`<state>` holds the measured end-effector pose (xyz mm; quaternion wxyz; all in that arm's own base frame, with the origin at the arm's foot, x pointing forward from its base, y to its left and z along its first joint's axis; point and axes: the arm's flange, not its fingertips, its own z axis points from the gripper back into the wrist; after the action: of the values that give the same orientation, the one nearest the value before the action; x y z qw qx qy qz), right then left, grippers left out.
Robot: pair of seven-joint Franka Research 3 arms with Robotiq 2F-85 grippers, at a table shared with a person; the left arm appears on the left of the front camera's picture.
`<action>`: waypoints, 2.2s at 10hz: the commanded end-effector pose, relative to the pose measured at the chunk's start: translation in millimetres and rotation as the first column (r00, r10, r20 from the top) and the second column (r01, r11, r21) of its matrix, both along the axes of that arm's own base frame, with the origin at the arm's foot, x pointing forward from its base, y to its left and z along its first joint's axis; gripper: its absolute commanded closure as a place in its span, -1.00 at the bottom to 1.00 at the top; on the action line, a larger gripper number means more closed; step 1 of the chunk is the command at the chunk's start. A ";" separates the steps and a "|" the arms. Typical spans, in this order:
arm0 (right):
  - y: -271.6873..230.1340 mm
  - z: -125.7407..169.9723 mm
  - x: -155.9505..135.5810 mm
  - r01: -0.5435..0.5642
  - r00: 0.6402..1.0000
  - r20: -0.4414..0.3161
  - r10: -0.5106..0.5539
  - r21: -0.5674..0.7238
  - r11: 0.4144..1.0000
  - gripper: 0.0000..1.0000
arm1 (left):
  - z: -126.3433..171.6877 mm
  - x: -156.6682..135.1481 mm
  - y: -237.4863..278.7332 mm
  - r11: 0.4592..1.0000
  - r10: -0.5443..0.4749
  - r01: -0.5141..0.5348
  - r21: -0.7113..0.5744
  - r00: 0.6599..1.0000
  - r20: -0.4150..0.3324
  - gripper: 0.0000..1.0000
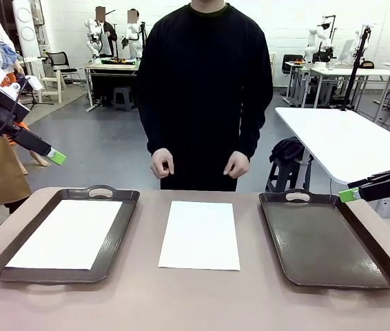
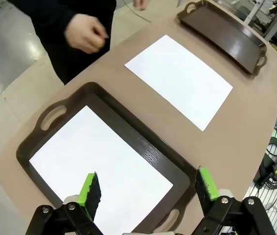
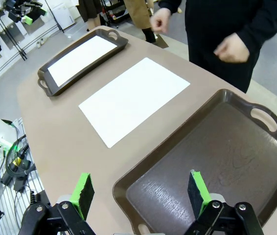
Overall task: Sort the A4 documents.
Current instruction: Receive the A4 Paper.
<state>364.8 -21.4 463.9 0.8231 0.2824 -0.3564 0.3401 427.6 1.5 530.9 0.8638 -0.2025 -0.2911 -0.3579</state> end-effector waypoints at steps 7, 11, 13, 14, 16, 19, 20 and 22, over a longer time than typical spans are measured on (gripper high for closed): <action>0.5 -2.8 3.9 -0.010 1.000 0.027 0.009 0.026 1.000 -1.00 | 6.7 -3.1 -1.6 1.000 -0.020 0.021 -0.016 0.999 0.032 -1.00; 0.5 -2.8 3.9 -0.010 1.000 0.027 0.009 0.026 1.000 -1.00 | 6.7 -3.1 -1.6 1.000 -0.020 0.021 -0.016 0.999 0.032 -1.00; 0.5 -2.8 3.9 -0.010 1.000 0.027 0.009 0.026 1.000 -1.00 | 6.7 -3.1 -1.6 1.000 -0.020 0.021 -0.016 0.999 0.032 -1.00; 0.5 -2.8 3.9 -0.010 1.000 0.027 0.009 0.026 1.000 -1.00 | 6.7 -3.1 -1.6 1.000 -0.020 0.021 -0.016 0.999 0.032 -1.00; 0.5 -2.8 3.9 -0.010 1.000 0.027 0.009 0.026 1.000 -1.00 | 6.7 -3.1 -1.6 1.000 -0.020 0.021 -0.016 0.999 0.032 -1.00; 0.5 -2.8 3.9 -0.010 1.000 0.027 0.009 0.026 1.000 -1.00 | 6.7 -3.1 -1.6 1.000 -0.020 0.021 -0.016 0.999 0.032 -1.00; 0.5 -2.8 3.9 -0.010 1.000 0.027 0.009 0.026 1.000 -1.00 | 6.7 -3.1 -1.6 1.000 -0.020 0.021 -0.016 0.999 0.032 -1.00; 0.5 -2.8 3.9 -0.010 1.000 0.027 0.009 0.026 1.000 -1.00 | 6.7 -3.1 -1.6 1.000 -0.020 0.021 -0.016 0.999 0.032 -1.00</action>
<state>364.8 -21.4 463.9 0.8226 0.2819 -0.3568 0.3413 424.5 -0.1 538.6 0.8594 -0.2011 -0.2990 -0.3627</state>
